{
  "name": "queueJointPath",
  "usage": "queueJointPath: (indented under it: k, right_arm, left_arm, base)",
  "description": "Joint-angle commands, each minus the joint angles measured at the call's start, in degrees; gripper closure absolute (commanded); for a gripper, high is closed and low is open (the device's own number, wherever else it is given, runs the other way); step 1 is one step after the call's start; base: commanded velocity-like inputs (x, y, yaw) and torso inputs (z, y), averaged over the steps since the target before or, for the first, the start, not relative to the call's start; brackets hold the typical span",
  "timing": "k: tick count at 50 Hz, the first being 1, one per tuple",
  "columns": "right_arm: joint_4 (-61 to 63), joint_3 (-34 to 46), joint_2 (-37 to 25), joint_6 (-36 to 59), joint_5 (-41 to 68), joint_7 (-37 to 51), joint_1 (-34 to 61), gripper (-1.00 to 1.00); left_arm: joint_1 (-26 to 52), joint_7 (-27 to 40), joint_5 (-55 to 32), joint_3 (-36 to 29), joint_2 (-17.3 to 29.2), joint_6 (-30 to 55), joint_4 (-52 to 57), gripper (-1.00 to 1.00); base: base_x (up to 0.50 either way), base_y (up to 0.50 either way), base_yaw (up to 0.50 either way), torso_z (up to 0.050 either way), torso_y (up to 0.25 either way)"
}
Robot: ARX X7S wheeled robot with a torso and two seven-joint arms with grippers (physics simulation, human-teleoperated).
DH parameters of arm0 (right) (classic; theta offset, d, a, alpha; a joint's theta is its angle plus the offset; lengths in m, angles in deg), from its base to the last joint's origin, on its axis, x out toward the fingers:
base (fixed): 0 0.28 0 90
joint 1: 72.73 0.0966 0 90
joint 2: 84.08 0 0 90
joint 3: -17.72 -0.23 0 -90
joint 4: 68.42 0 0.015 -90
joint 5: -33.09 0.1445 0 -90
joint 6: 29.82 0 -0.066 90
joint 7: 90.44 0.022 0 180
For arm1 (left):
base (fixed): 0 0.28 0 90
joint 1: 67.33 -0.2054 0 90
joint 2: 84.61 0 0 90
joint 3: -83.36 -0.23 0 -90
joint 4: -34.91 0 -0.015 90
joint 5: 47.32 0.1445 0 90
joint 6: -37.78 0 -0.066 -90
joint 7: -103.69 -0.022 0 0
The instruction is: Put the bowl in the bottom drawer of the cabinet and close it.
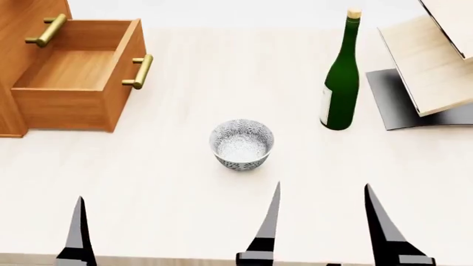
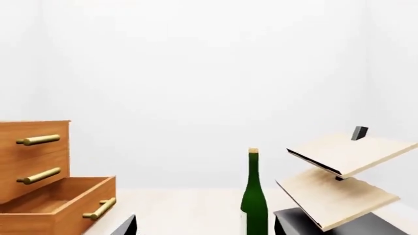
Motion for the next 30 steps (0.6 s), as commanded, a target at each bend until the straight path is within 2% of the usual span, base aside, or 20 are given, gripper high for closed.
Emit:
queueJointPath:
  k: [1, 30]
  right_arm:
    - [-0.4, -0.7, 0.3, -2.5, -0.1, -1.5, 0.2, -1.00]
    - [-1.0, 0.2, -1.2, -1.0, 1.8, 0.5, 0.6, -1.00]
  left_arm:
    - [-0.2, -1.1, -1.1, 0.5, -0.6, 0.4, 3.7, -1.00]
    - [-0.1, 0.6, -2.6, -0.6, 0.9, -0.1, 3.2, -1.00]
  base:
    - [0.46, 0.00, 0.00, 0.000, 0.000]
    - [0.50, 0.00, 0.00, 0.000, 0.000]
